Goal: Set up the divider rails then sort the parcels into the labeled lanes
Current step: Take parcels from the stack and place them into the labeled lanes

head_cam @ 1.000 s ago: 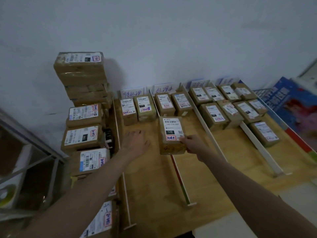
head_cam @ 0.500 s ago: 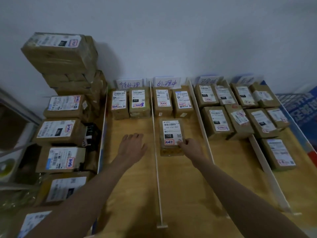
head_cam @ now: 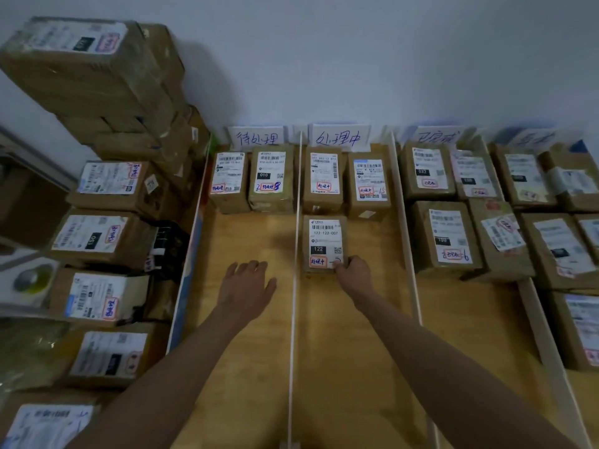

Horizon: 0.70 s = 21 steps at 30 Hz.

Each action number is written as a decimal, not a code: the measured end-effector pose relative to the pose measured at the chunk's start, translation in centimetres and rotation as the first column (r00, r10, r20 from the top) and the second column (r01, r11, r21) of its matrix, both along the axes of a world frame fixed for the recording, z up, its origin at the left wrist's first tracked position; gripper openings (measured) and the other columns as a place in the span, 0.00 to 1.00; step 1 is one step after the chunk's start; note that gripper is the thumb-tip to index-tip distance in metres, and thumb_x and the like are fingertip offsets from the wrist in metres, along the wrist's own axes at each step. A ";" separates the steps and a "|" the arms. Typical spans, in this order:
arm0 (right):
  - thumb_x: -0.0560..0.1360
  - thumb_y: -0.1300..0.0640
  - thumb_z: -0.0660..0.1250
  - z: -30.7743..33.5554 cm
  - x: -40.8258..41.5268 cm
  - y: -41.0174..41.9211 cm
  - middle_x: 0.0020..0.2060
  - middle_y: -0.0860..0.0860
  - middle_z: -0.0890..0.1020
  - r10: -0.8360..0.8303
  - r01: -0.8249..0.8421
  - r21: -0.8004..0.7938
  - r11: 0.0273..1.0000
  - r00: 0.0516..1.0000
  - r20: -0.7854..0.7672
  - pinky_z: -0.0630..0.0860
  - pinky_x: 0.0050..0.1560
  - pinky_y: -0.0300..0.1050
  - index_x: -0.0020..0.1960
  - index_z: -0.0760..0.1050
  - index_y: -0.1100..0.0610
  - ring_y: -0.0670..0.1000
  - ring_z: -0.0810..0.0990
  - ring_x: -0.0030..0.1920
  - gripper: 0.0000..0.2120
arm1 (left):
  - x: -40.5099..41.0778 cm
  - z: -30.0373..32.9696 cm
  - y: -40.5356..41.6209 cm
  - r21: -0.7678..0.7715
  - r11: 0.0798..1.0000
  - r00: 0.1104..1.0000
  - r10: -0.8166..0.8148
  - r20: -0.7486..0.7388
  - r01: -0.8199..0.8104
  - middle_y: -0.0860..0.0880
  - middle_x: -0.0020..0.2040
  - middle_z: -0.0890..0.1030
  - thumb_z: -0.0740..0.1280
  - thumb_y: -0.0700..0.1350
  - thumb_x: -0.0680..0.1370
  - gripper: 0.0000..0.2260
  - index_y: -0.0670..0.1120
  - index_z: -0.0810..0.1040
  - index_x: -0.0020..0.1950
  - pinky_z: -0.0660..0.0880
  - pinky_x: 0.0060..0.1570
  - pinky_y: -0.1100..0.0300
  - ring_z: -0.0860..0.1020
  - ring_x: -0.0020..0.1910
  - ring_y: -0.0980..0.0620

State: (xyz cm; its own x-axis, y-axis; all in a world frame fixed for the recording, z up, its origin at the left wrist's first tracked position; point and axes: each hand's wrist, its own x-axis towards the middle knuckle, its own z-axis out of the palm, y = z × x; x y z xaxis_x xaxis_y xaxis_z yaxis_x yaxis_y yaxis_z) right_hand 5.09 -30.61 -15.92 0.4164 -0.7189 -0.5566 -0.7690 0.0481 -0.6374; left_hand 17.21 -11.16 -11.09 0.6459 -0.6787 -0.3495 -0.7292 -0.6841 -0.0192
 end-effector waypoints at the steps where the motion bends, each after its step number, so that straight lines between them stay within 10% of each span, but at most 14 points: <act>1: 0.80 0.54 0.64 -0.5 0.3 -0.2 0.60 0.59 0.77 0.001 -0.001 0.003 1.000 1.000 0.001 0.78 0.59 0.58 0.61 0.74 0.63 0.59 0.79 0.56 0.16 | 0.0 -0.1 0.1 0.005 1.000 1.000 -0.002 0.000 0.002 0.49 0.70 0.74 0.53 0.57 0.83 0.23 0.48 0.67 0.74 0.60 0.72 0.52 0.72 0.68 0.50; 12: 0.81 0.56 0.62 4.6 0.7 -0.9 0.66 0.61 0.74 0.156 -0.157 -0.120 0.980 0.988 -0.019 0.73 0.62 0.54 0.71 0.66 0.64 0.60 0.73 0.66 0.21 | 0.3 0.6 0.2 0.009 1.000 1.000 0.028 0.006 -0.028 0.47 0.69 0.73 0.54 0.58 0.82 0.24 0.46 0.68 0.73 0.63 0.69 0.50 0.73 0.66 0.46; 21: 0.80 0.51 0.61 11.3 -0.4 0.2 0.68 0.55 0.71 0.438 -0.471 -0.457 0.755 0.880 -0.183 0.70 0.67 0.56 0.73 0.64 0.55 0.58 0.70 0.68 0.23 | 1.8 5.9 1.3 -0.081 0.997 0.998 0.027 0.060 -0.022 0.47 0.69 0.72 0.55 0.58 0.83 0.23 0.47 0.67 0.73 0.64 0.69 0.50 0.71 0.67 0.46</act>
